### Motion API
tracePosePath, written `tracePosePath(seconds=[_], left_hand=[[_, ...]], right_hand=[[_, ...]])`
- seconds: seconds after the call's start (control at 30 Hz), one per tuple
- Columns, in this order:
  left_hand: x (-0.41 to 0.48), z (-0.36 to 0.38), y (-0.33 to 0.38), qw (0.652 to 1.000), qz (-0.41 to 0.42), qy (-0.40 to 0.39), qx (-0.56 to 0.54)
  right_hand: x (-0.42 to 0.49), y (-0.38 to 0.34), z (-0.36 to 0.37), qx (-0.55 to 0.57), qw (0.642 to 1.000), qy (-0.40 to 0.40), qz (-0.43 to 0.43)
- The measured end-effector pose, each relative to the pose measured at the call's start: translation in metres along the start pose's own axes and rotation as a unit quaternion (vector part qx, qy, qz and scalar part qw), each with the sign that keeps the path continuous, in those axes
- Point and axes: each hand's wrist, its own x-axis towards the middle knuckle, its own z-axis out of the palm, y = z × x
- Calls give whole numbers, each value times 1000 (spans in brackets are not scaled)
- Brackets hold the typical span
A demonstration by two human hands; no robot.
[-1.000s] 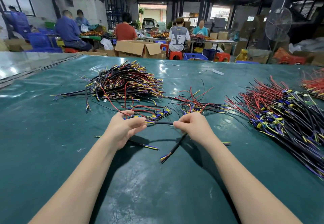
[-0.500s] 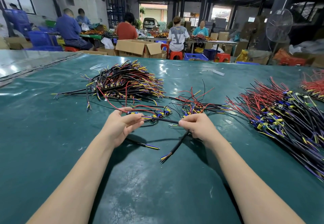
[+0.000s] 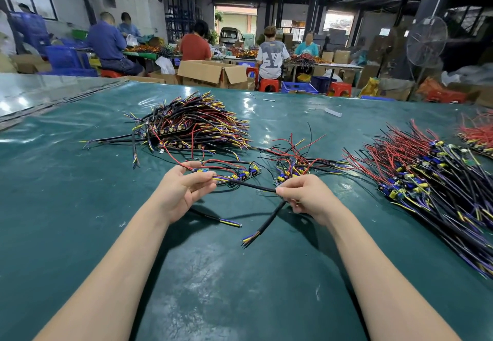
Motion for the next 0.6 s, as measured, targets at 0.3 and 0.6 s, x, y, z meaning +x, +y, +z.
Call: tracePosePath(seconds=[0.3, 0.6], left_hand=[[0, 0, 2, 1000, 5, 12, -22], [-5, 3, 4, 997, 32, 14, -76]], right_hand=[[7, 7, 0, -35, 996, 28, -77], [5, 6, 4, -77, 979, 147, -120]])
